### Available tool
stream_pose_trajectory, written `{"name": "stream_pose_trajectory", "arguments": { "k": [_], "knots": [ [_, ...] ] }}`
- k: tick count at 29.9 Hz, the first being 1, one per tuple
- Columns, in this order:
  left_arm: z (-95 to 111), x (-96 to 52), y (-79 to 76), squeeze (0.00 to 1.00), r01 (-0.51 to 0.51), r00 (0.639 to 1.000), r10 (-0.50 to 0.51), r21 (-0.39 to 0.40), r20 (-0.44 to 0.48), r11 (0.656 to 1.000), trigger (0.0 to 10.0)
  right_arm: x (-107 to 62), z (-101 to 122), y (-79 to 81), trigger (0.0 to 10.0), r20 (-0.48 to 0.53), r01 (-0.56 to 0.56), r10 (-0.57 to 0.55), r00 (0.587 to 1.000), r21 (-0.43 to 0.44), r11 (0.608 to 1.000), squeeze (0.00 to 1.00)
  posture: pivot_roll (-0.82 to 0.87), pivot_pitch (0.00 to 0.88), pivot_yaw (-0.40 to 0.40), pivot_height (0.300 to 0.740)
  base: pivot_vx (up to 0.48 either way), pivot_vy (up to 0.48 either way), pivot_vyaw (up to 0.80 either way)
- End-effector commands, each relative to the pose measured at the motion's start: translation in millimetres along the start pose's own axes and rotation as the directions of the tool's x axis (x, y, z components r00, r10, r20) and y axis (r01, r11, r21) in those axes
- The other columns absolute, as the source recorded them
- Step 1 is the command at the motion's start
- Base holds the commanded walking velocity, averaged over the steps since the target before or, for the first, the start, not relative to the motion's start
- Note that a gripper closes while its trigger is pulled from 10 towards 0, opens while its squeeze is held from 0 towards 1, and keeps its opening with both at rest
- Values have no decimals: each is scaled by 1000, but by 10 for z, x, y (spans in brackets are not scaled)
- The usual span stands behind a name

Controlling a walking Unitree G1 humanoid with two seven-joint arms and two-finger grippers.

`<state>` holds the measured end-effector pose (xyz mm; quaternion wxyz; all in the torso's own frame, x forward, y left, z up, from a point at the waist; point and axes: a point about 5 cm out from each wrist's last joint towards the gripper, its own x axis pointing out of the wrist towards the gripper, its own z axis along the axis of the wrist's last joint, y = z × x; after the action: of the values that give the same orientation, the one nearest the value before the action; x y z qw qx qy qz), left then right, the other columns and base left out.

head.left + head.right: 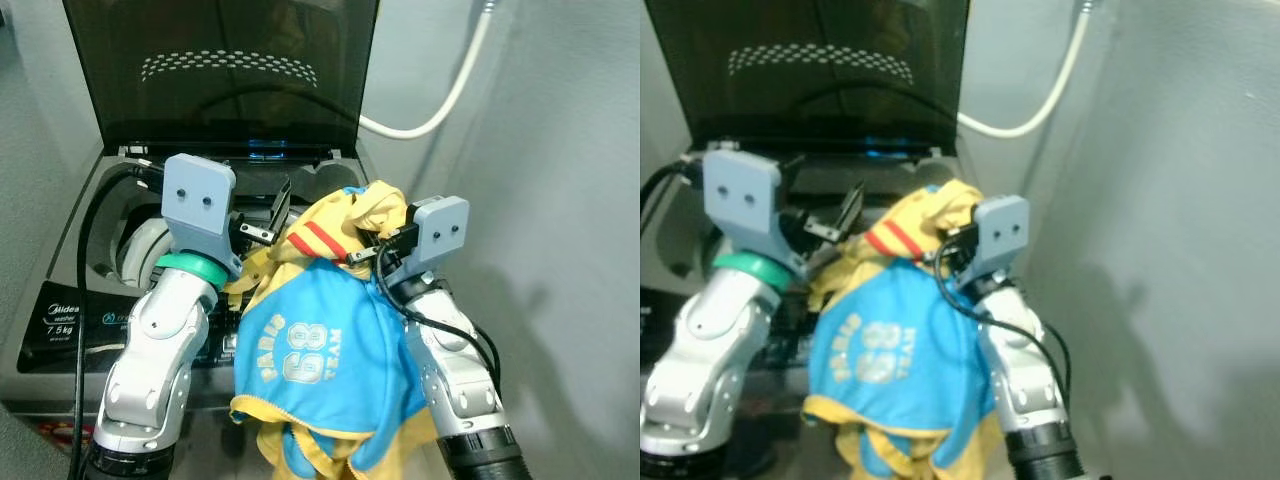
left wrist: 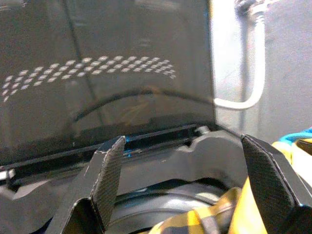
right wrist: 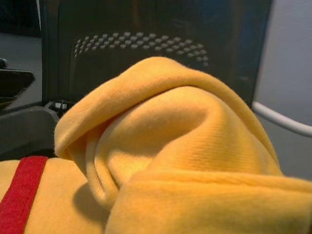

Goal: Clothes washing

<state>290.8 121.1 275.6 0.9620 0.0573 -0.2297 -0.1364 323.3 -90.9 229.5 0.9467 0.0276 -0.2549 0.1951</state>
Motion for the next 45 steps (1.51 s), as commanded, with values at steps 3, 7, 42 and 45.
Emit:
{"name": "stream_pose_trajectory", "arguments": {
  "k": [3,7,42,45],
  "knots": [
    [-6,-19,-32,0,22,1000,-22,0,3,1000,10000,5,34,11,10000,22,-3,3,1000,-1,1000,0,81,40,-3,740,0,0,0],
    [-12,-20,-37,0,24,1000,-24,2,2,1000,10000,5,35,10,10000,22,-3,3,1000,-1,1000,0,81,40,-3,740,0,0,0],
    [-41,-24,0,0,7,1000,-8,-17,-24,1000,10000,11,35,17,10000,23,-4,3,1000,4,1000,0,83,46,-1,740,0,41,0],
    [-40,-22,4,0,7,1000,-7,-14,-22,1000,10000,6,31,17,10000,21,-3,3,1000,4,1000,0,85,45,-1,740,0,480,0]
  ]
}}
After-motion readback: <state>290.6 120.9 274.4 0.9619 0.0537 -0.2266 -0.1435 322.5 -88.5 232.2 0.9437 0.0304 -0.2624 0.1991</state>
